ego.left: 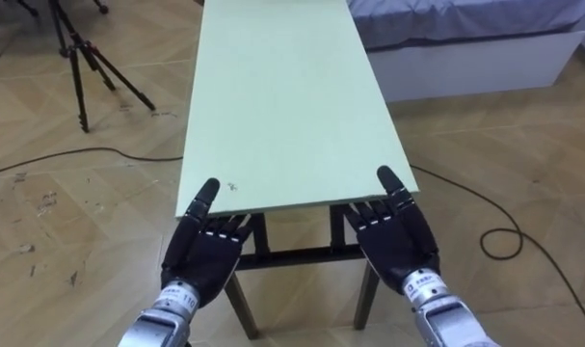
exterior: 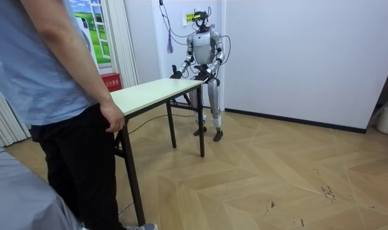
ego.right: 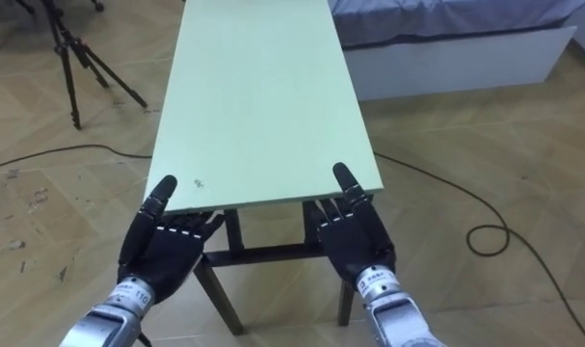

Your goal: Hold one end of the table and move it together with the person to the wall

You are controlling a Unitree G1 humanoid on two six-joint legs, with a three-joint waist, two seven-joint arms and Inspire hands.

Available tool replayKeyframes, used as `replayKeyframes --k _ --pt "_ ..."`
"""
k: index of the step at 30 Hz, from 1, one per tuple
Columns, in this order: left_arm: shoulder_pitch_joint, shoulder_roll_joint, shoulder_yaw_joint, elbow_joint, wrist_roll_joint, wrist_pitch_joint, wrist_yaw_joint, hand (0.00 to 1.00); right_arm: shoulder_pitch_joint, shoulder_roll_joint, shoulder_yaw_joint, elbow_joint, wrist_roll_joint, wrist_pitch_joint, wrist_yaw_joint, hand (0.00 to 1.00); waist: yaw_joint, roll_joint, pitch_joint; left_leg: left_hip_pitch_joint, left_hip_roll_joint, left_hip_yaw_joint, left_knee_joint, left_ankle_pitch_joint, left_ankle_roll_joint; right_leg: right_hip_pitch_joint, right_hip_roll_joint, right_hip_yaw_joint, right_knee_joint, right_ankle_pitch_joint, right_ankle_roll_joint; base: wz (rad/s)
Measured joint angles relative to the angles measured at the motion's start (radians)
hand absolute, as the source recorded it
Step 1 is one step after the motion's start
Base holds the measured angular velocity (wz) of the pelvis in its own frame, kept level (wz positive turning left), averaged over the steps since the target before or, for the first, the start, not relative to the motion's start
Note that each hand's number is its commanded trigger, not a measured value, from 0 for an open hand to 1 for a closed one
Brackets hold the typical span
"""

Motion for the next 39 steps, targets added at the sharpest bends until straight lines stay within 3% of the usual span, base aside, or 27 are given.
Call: replayKeyframes --k 2,5,7,8,9,10,11,15,19,25,29,39 --pt "-0.003 -0.001 0.001 -0.001 0.0 -0.002 0.011 0.0 0.0 0.002 0.0 -0.012 0.011 -0.001 -0.023 0.0 0.0 0.0 0.0 0.0 0.0 0.0 0.0 0.0 0.001 0.0 0.0 0.001 0.0 0.0 0.0 0.0" --pt "-0.004 -0.027 0.019 -0.007 0.0 -0.006 0.029 0.0 -0.001 0.002 0.0 -0.023 0.037 -0.004 -0.048 0.0 0.001 -0.001 0.0004 0.0 -0.002 -0.002 0.0 0.001 0.001 -0.001 0.0 0.003 -0.001 0.0 0.0 0.0" --pt "-0.005 -0.032 0.021 -0.007 0.0 -0.01 0.032 0.0 -0.003 0.002 0.0 -0.025 0.041 -0.004 -0.057 0.73 0.001 -0.002 0.0007 0.0 -0.002 -0.002 0.0 0.001 0.002 -0.002 0.0 0.003 -0.001 0.0 0.0 0.0" --pt "-0.005 -0.033 0.021 -0.007 0.0 -0.011 0.033 0.48 -0.003 0.003 0.0 -0.027 0.049 -0.005 -0.063 1.0 0.002 -0.003 0.0009 0.0 -0.002 -0.002 0.0 0.002 0.002 -0.002 0.0 0.004 -0.001 0.0 0.0 0.0" --pt "-0.006 -0.034 0.021 -0.007 0.0 -0.013 0.034 0.61 -0.004 0.005 0.0 -0.028 0.056 -0.007 -0.069 1.0 0.002 -0.004 0.0011 0.0 -0.002 -0.003 0.0 0.002 0.002 -0.002 0.0 0.004 -0.001 0.0 0.0 0.0" --pt "-0.006 -0.035 0.021 -0.007 0.0 -0.013 0.034 0.65 -0.004 0.006 0.0 -0.028 0.063 -0.008 -0.074 1.0 0.002 -0.005 0.0016 0.0 -0.002 -0.003 0.0 0.002 0.002 -0.003 0.0 0.004 -0.001 0.0 0.0 0.0" --pt "-0.006 -0.036 0.021 -0.009 0.0 -0.013 0.035 1.0 -0.004 0.008 0.0 -0.028 0.066 -0.011 -0.082 1.0 0.005 -0.006 0.0021 -0.001 -0.002 -0.003 0.0 0.002 0.002 -0.005 0.0 0.006 -0.001 0.0 0.0 0.0" --pt "-0.022 -0.057 0.021 -0.015 -0.001 -0.013 0.078 1.0 -0.004 0.013 0.001 -0.019 0.066 -0.04 -0.16 1.0 0.034 -0.011 0.0046 -0.015 -0.002 -0.006 -0.001 0.002 0.002 -0.019 0.001 0.009 -0.002 0.001 0.0 -0.02" --pt "-0.028 -0.064 0.021 -0.014 0.0 -0.015 0.127 1.0 -0.004 0.021 0.004 -0.017 0.066 -0.043 -0.223 1.0 0.055 -0.013 0.0056 -0.019 -0.001 -0.009 -0.011 0.002 0.002 -0.025 0.003 0.009 -0.003 0.0 0.001 0.02" --pt "-0.027 -0.064 0.021 -0.012 0.001 -0.04 0.204 1.0 -0.003 0.039 0.029 -0.019 0.053 -0.05 -0.257 1.0 0.044 -0.025 0.0077 -0.011 0.0 -0.035 -0.031 0.001 0.002 -0.027 0.006 0.012 -0.002 0.001 0.002 0.0" --pt "-0.024 -0.067 0.02 -0.006 0.003 -0.039 0.235 1.0 0.001 0.04 0.031 -0.019 0.041 -0.05 -0.274 1.0 0.031 -0.025 0.0083 0.022 0.001 -0.096 -0.046 0.001 0.002 -0.022 0.006 0.01 0.036 0.001 0.002 -0.03" --pt "-0.034 -0.068 0.02 -0.006 0.008 -0.047 0.253 1.0 -0.003 0.051 0.033 -0.019 0.028 -0.069 -0.278 1.0 0.025 -0.024 0.0085 0.016 -0.004 -0.08 -0.044 0.001 0.002 -0.016 0.004 0.015 0.013 0.001 0.002 0.0"
